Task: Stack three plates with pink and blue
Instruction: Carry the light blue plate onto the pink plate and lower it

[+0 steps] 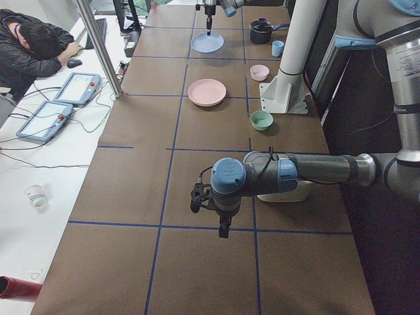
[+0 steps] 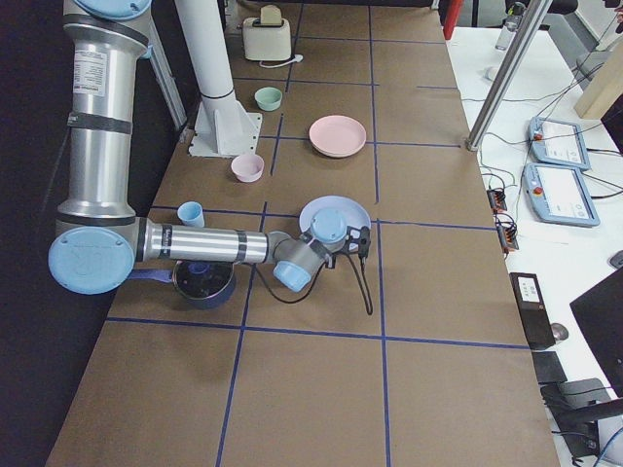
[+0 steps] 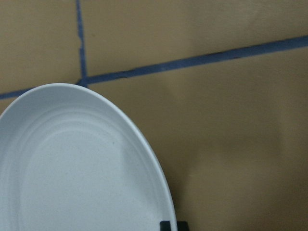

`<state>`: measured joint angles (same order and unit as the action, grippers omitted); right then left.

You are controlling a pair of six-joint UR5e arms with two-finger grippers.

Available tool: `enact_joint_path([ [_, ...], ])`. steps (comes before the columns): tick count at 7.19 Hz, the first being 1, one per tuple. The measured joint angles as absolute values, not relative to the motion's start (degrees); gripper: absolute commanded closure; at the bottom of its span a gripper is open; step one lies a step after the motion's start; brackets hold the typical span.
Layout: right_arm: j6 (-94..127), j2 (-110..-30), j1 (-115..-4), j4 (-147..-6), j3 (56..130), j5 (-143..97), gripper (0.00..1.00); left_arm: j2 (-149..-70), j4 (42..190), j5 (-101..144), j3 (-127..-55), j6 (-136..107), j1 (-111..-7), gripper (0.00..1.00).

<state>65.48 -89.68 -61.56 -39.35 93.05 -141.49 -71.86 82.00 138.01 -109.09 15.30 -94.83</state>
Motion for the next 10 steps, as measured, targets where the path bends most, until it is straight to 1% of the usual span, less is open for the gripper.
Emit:
enact_joint_path([
  [2, 73.91, -81.6, -54.65, -54.3, 103.0, -136.15, 1.0, -71.89, 82.0, 138.07, -109.08, 15.29, -94.84, 0.0],
  [3, 78.49, -77.79, -48.71, -60.16, 106.43, -129.93, 1.0, -71.92, 82.0, 138.07, -109.07, 15.29, -94.83, 0.0],
  [4, 82.83, -74.63, -42.16, -63.12, 107.69, -123.21, 1.0, -71.95, 82.0, 138.08, -109.05, 15.29, -94.83, 0.0],
  [5, 85.76, -71.75, -35.83, -65.22, 107.55, -116.48, 1.0, -71.97, 82.0, 138.08, -109.02, 15.29, -94.83, 0.0],
  [7, 87.55, -67.98, -28.83, -67.88, 105.55, -108.41, 1.0, -71.98, 81.98, 138.9, -108.99, 15.29, -94.83, 0.0],
  [10, 87.72, -65.31, -27.96, -68.35, 102.4, -105.96, 1.0, -71.97, 81.92, 139.29, -108.98, 15.29, -94.83, 0.0],
])
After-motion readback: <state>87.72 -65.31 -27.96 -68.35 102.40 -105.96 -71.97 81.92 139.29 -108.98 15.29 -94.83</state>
